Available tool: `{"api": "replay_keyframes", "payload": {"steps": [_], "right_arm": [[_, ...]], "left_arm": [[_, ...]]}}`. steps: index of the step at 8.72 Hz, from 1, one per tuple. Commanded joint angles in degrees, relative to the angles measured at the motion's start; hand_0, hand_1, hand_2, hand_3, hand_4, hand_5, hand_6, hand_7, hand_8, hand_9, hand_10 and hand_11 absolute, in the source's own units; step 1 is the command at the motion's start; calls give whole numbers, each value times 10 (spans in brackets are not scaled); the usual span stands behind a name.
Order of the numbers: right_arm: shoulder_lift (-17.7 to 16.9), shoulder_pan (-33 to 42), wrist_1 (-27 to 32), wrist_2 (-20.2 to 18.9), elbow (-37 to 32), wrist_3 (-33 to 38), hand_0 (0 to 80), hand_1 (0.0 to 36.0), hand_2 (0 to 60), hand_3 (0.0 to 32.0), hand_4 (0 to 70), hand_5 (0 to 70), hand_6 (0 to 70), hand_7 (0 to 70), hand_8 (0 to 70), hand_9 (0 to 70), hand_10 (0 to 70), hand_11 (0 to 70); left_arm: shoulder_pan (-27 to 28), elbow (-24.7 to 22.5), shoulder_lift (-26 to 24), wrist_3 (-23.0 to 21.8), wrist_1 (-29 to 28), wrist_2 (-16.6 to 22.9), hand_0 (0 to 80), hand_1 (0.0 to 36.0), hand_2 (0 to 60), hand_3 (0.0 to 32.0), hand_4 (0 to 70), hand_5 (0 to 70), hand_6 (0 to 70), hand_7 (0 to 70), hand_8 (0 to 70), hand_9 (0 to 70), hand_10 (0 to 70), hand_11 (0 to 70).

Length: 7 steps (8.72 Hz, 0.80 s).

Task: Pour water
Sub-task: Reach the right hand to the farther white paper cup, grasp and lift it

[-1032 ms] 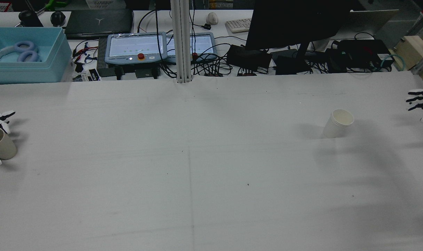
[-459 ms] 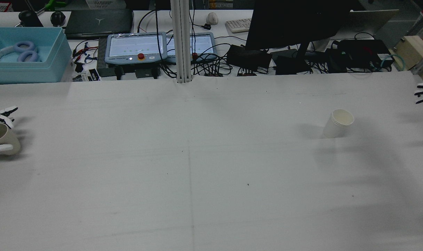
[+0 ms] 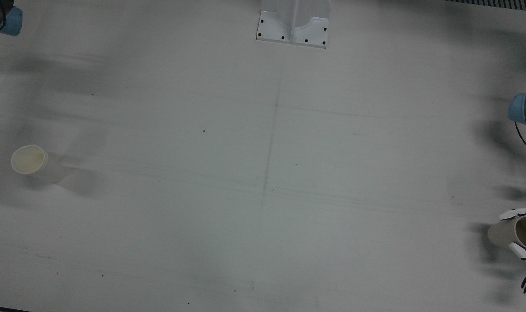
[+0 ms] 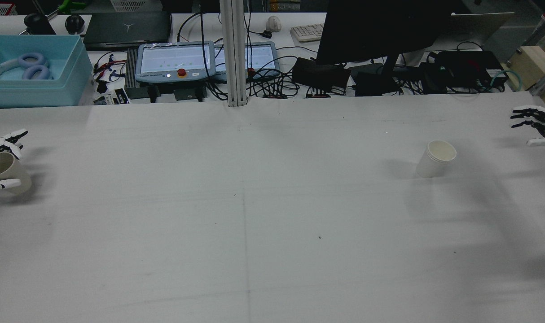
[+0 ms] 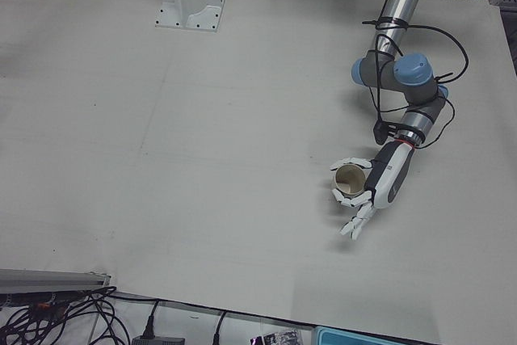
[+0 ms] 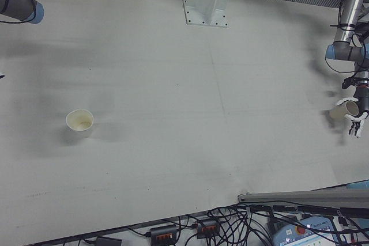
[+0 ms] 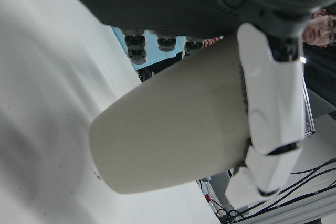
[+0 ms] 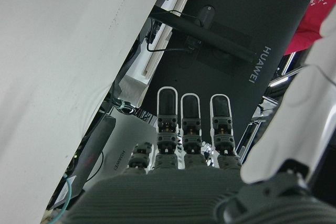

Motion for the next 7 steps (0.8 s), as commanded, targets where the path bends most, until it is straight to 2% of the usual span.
{"api": "replay_keyframes", "payload": {"steps": [1,5,7], "right_arm": [[68,-52,27,1,-52,-60,493,99,0,0,180,254,172,266,182,218,3,12],[69,-105,31,17,-37,-75,507,113,0,0,122,243,147,256,170,202,0,4],[48,-140,31,55,-11,-76,514,123,0,0,60,226,112,229,161,190,0,12]], "left_arm": [[0,-17,2,-24,10,-1,563,349,600,0,682,700,58,109,49,7,65,110],[-2,-17,9,-44,9,-1,568,338,600,0,666,700,50,101,43,6,59,102],[-3,-18,9,-46,8,0,568,332,600,0,657,700,47,97,42,5,59,101]]}}
